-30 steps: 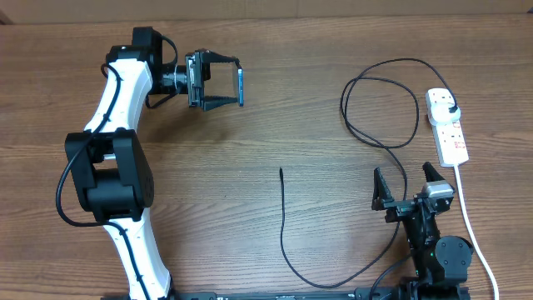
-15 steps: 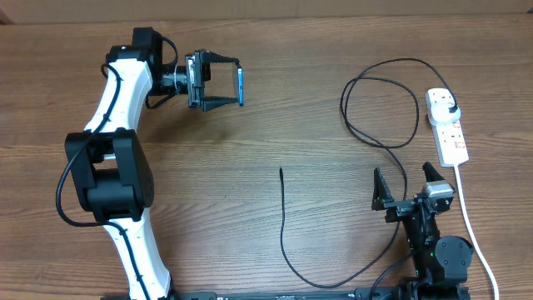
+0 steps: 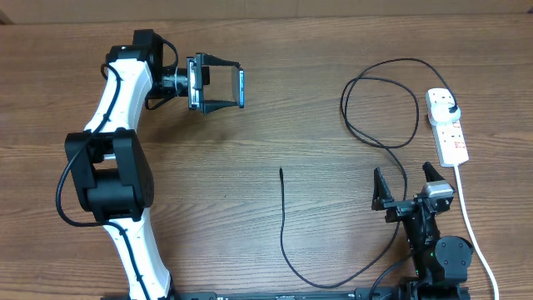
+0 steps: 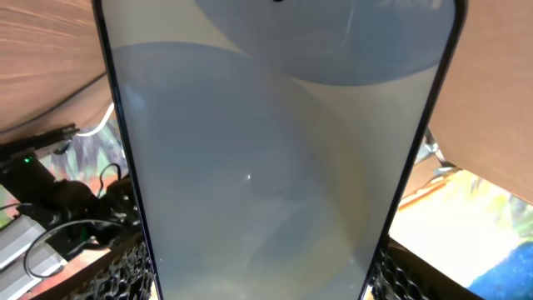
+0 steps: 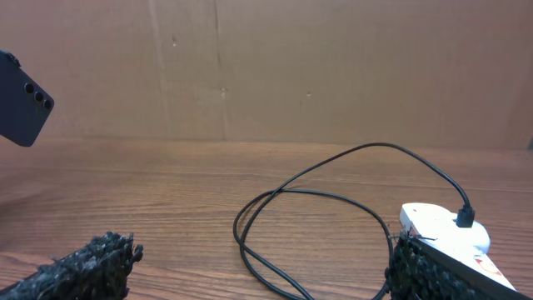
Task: Plug charger to phone and switch on socket
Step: 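Lift the phone with the left gripper and tilt it upright, then move the right gripper toward the phone held by the left gripper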
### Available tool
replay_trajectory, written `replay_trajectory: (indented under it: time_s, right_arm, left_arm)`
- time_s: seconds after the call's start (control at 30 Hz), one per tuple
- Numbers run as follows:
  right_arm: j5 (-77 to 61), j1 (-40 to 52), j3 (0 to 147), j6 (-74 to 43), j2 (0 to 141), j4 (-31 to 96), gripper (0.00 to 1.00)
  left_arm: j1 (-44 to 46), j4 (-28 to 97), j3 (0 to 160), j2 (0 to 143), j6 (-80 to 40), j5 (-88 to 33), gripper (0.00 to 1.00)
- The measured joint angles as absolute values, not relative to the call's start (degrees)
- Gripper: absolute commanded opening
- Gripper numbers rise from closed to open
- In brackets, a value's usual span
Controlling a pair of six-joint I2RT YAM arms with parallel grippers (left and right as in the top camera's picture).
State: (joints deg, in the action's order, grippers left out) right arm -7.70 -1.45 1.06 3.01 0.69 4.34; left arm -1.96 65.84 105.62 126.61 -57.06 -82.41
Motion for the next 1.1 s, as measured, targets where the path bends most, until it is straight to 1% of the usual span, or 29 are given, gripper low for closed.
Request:
replay_trajectory:
  time_s: [0.43,0.77,0.9,1.0,1.1]
  right_arm:
    - [-8.38,-1.45,1.06,2.24,0.69,4.32,1.00]
    - [-9.45,-1.45,1.06,-4.34,0.69,4.62,1.00]
    - [-9.98,-1.45,2.37,-5.26,0.91,10.85,1.00]
    - [-9.91,-1.45,7.77,-5.41,2.09,17.91,1.00]
    - [-9.56,-1.48,14.41,-5.56,5.10,21.71,1.00]
  left_arm:
    - [-1.45,68.77,105.67,126.61,-55.48,-77.56,0.04]
    - [-0.01,69.06,105.71,126.61,-55.11,-74.13,0.04]
    - [0.03,69.06,105.71,126.61,-55.11,-73.19,0.04]
    - [0.03,69.08,105.71,126.61,-55.11,-72.75,0.04]
    - [0.03,69.06,105.71,126.61,-55.11,-72.40,0.04]
